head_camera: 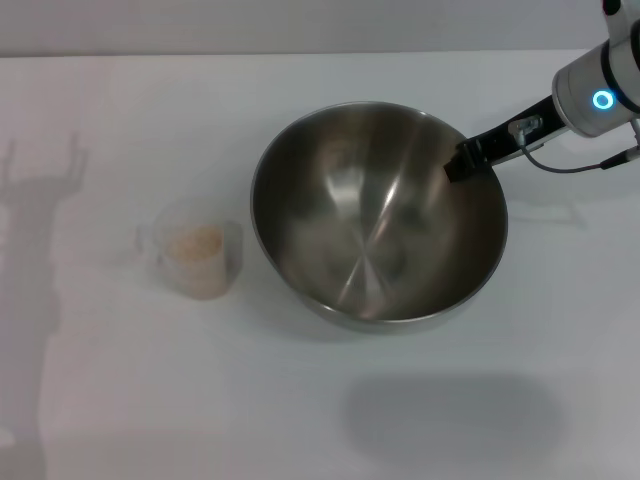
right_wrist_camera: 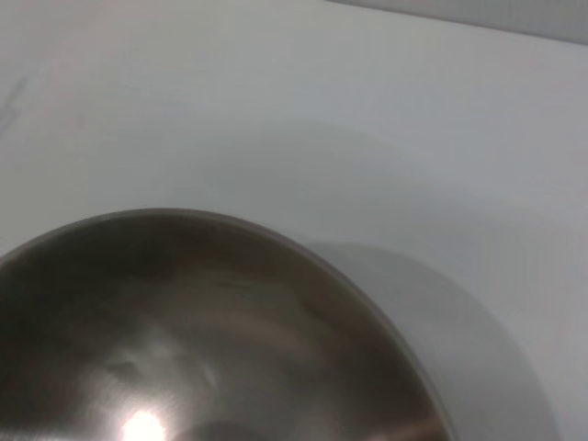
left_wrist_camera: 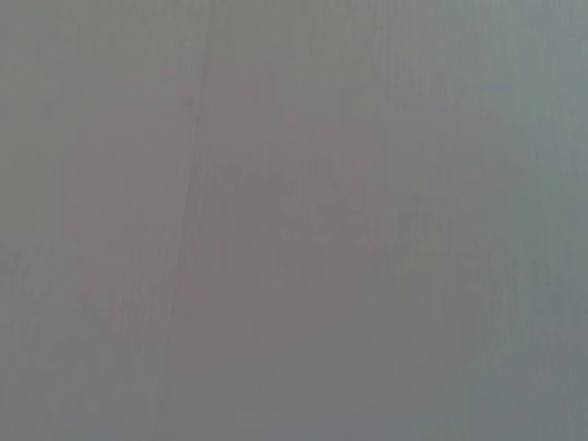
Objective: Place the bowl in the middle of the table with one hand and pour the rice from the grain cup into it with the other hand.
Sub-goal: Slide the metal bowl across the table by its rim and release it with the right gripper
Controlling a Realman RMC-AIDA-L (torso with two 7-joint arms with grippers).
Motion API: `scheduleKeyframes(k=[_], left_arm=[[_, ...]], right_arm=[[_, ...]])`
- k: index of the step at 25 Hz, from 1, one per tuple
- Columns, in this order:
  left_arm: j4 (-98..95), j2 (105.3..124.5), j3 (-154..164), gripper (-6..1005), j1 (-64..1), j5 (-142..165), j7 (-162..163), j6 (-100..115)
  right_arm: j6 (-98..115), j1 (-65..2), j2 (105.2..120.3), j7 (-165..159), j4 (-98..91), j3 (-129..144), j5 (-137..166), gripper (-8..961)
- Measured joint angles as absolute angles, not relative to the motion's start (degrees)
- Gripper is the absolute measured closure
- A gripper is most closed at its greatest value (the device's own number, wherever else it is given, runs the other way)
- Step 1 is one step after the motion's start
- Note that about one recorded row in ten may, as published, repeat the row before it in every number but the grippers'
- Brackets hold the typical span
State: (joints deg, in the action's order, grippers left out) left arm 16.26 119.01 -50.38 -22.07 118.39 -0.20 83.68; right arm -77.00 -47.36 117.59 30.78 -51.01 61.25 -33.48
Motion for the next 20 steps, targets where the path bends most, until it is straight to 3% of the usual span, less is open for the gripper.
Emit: scheduleKeyframes(k=[16, 20], left_arm=[[16.26, 119.09, -50.09, 241, -21.85, 118.39, -0.17, 83.85], [16.26, 119.09, -50.09, 242, -21.76, 118.39, -0.17, 83.93]], right_arm=[[-74.55, -47.71, 118.06, 30.6, -50.5, 62.59, -31.9, 937], [-74.21, -46.92, 118.6, 30.69, -54.42, 63.11, -31.9, 779]])
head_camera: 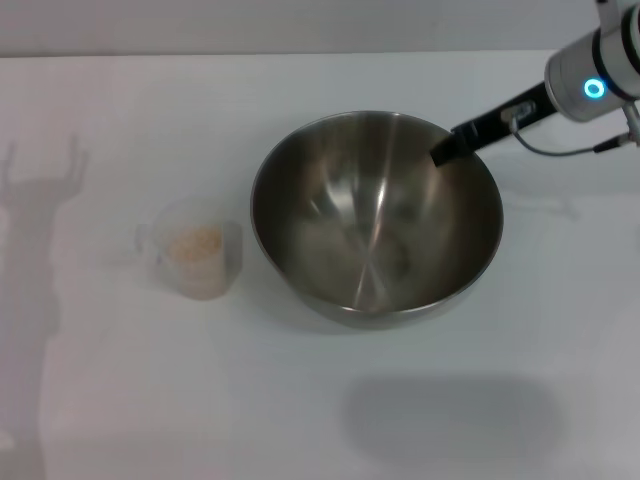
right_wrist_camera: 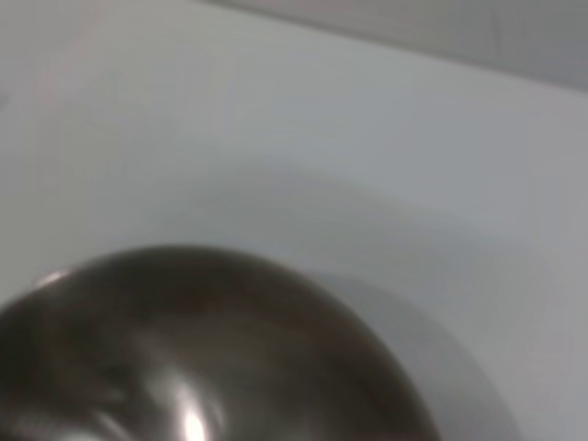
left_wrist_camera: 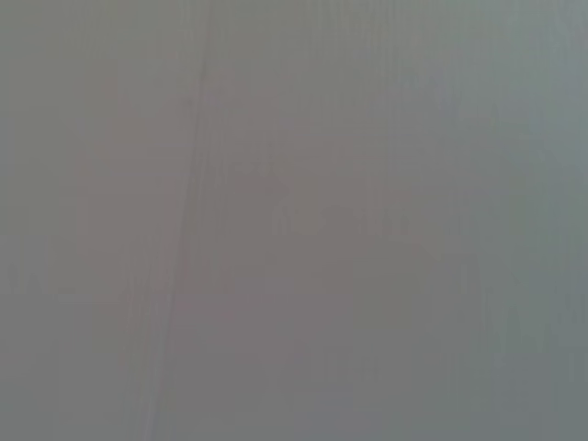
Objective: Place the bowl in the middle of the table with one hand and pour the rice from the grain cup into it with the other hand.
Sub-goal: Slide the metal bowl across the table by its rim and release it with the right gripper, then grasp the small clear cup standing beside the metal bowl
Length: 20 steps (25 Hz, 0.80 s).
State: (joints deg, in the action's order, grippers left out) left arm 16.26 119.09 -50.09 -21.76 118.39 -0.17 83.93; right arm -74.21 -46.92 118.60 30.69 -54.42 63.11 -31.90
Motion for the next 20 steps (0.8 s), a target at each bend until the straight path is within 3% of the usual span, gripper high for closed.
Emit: scheduleKeyframes(k=[10, 15, 20], left_arm=[[17.05, 119.09, -50.1, 244, -20.91, 118.38, -0.17, 85.11], [17.07, 119.09, -50.03, 244, -20.59, 118.3, -0.17, 85.7], [17.18, 119.09, -49.57, 245, -20.25, 118.37, -0.17, 86.66]], right_arm=[[-68.02, -44.48, 118.93, 32.7, -64.4, 65.65, -32.39, 510], [-57.19, -40.7, 119.13, 34.03, -71.38, 72.15, -32.69, 425], [-36.79, -34.16, 119.36, 34.55, -75.53, 82.76, -33.65, 429]])
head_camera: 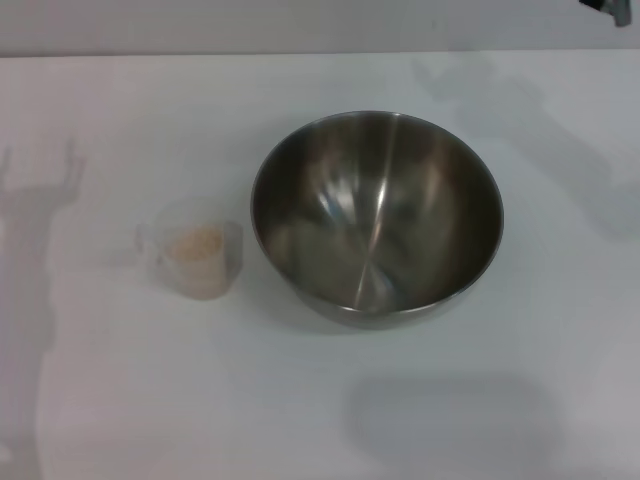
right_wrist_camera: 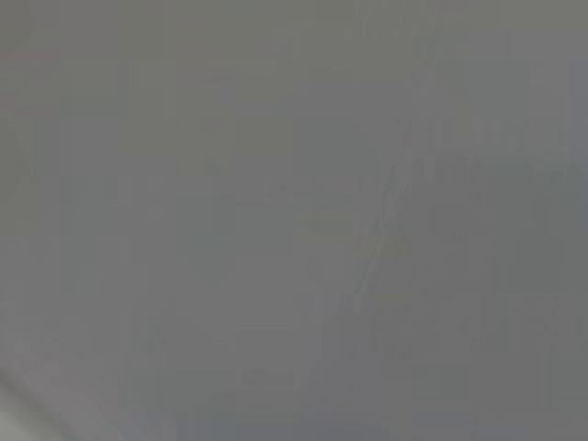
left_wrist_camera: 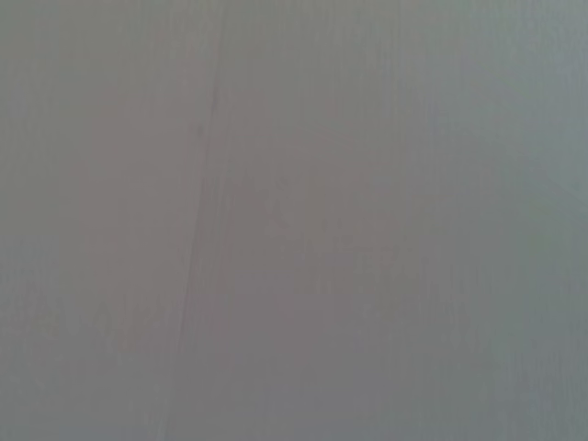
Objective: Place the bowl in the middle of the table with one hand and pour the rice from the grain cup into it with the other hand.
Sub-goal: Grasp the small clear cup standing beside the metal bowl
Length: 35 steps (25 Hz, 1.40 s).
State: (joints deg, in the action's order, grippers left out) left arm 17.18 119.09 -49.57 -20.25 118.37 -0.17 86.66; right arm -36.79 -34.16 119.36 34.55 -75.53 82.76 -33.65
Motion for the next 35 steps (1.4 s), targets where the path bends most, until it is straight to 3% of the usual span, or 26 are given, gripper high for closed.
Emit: scheduleKeyframes(k=[9, 14, 17, 24, 31, 35], left_arm=[[17.58, 119.08, -47.42, 247, -19.13, 118.48, -0.17, 86.85], [17.69, 119.09, -46.49, 247, -19.07, 118.48, -0.13, 86.85], [17.69, 119.05, -45.43, 248, -19.1, 118.49, 0.19, 86.83], [17.97, 119.12, -43.51, 249, -17.28, 118.52, 0.8, 87.31], [18.43, 119.1, -40.24, 250, -14.86, 118.52, 1.32, 87.72], [18.43, 119.08, -34.6, 251, -13.3, 118.46, 0.82, 87.73]], right_arm=[[21.54, -22.61, 119.44, 32.41, -66.32, 103.76, -34.09, 427], [57.73, -22.2, 119.37, 21.62, -48.16, 112.16, -33.58, 427], [69.18, -23.1, 119.28, 14.2, -37.7, 113.79, -33.54, 426], [75.06, -25.23, 118.72, 8.44, -20.84, 113.87, -33.6, 425], [77.2, -25.81, 115.99, -5.0, -16.81, 112.98, -33.65, 424], [76.92, -26.78, 115.27, -5.39, -16.14, 112.98, -33.79, 423]])
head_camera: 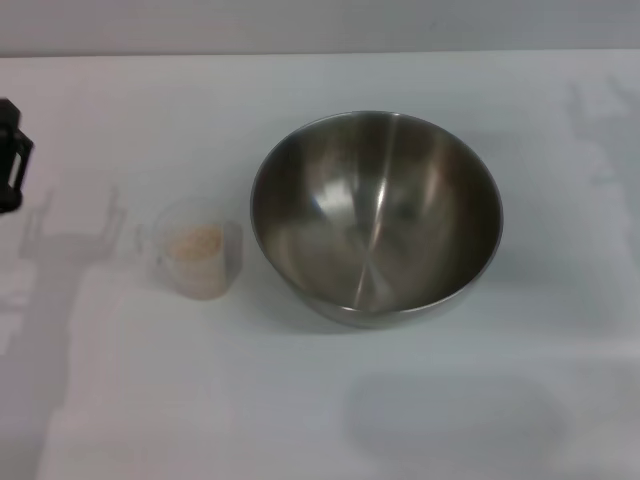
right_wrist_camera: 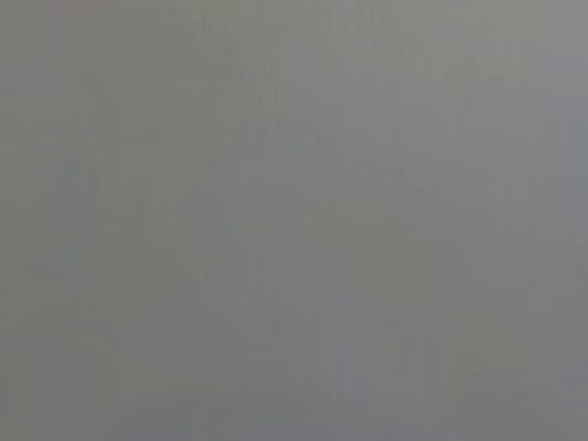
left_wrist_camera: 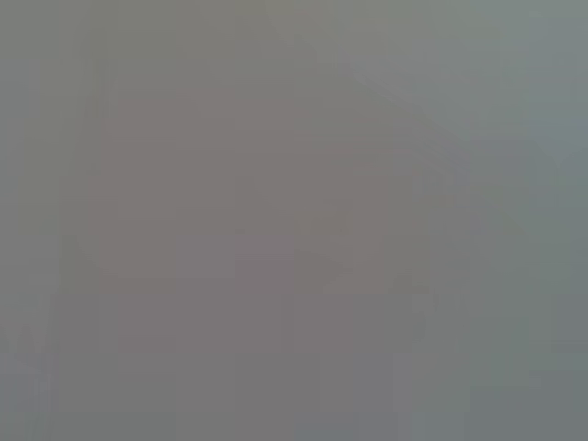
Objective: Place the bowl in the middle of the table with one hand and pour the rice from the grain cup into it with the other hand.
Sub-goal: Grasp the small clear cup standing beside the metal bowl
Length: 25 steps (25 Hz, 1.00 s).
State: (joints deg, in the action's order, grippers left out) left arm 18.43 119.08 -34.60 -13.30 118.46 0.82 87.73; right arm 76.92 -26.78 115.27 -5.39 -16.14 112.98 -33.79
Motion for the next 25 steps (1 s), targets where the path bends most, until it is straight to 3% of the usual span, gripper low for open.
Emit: scheduleKeyframes(k=[10, 25], left_arm=[[16.49, 118.86, -24.04, 252, -9.73, 118.53, -0.55, 89.45], [16.55, 119.01, -16.75, 255, -8.61, 118.54, -3.09, 83.43]], right_arm=[[74.21, -31.57, 114.8, -5.6, -10.57, 112.52, -33.78, 423], [74.95, -31.66, 113.84, -6.62, -10.93, 112.32, -33.96, 421]])
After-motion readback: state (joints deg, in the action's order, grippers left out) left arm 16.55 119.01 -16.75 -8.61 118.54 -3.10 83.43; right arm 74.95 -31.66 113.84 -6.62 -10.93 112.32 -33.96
